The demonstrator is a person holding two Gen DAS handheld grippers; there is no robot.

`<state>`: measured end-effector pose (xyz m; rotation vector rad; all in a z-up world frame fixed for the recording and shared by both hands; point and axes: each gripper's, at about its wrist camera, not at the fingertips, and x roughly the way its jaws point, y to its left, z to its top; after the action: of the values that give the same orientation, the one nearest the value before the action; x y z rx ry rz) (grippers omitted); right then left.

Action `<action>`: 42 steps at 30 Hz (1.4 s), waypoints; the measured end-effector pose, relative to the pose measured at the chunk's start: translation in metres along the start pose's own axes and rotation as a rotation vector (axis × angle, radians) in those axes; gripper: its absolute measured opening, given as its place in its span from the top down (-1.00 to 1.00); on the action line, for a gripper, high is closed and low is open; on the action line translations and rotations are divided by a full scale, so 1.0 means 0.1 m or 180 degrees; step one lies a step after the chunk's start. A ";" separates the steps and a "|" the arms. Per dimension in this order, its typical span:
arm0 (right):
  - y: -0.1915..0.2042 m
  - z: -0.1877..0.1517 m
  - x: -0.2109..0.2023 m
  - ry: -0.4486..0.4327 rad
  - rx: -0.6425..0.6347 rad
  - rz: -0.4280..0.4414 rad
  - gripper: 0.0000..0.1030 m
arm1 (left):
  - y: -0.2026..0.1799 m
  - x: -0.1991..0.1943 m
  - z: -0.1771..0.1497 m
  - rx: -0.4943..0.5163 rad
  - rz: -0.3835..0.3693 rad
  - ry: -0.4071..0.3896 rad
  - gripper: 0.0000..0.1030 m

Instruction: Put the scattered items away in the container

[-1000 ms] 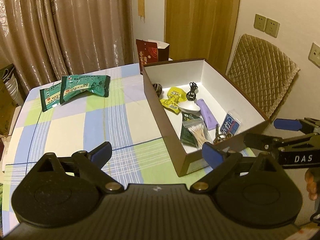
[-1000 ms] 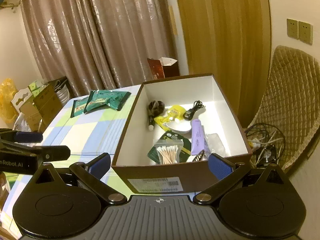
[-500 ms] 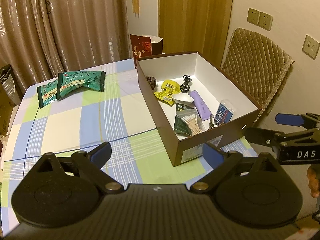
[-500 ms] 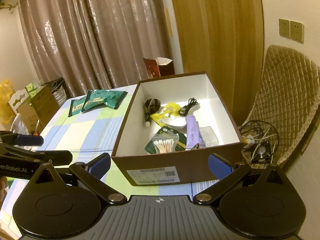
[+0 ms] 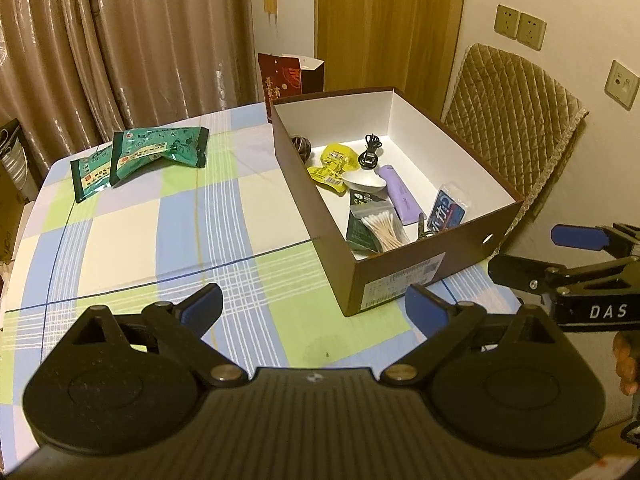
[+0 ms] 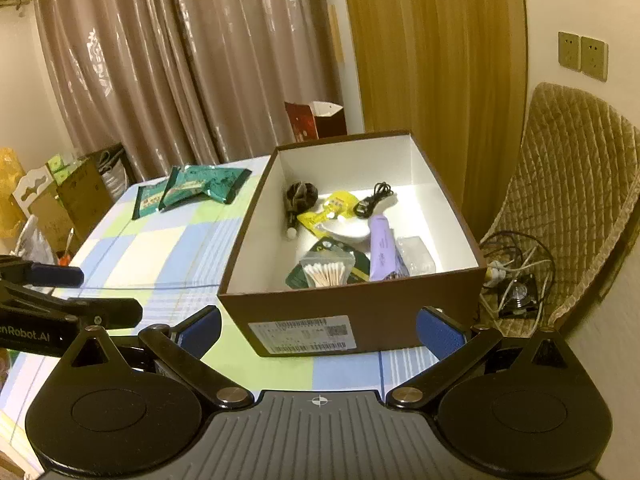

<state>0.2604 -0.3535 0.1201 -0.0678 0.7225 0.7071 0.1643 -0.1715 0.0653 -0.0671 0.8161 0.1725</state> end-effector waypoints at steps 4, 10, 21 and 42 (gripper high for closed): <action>-0.01 -0.01 0.02 0.0025 0.0002 -0.0013 -0.96 | -0.01 0.02 0.01 0.0007 0.0003 0.0007 -0.87; -0.04 0.01 0.03 0.0014 -0.0006 -0.0023 -0.96 | -0.04 0.09 0.03 0.0030 -0.0007 0.0020 -0.87; -0.04 0.05 0.11 0.0039 -0.0063 -0.0017 -0.96 | -0.07 0.16 0.04 0.0038 0.0008 0.0052 -0.87; -0.08 0.06 0.24 0.0138 -0.0098 -0.0052 -0.96 | -0.10 0.32 0.07 0.0040 -0.0006 0.0109 -0.87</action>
<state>0.2818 -0.3446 0.1083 -0.1174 0.7519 0.7030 0.1923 -0.1767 0.0466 -0.0592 0.8511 0.1649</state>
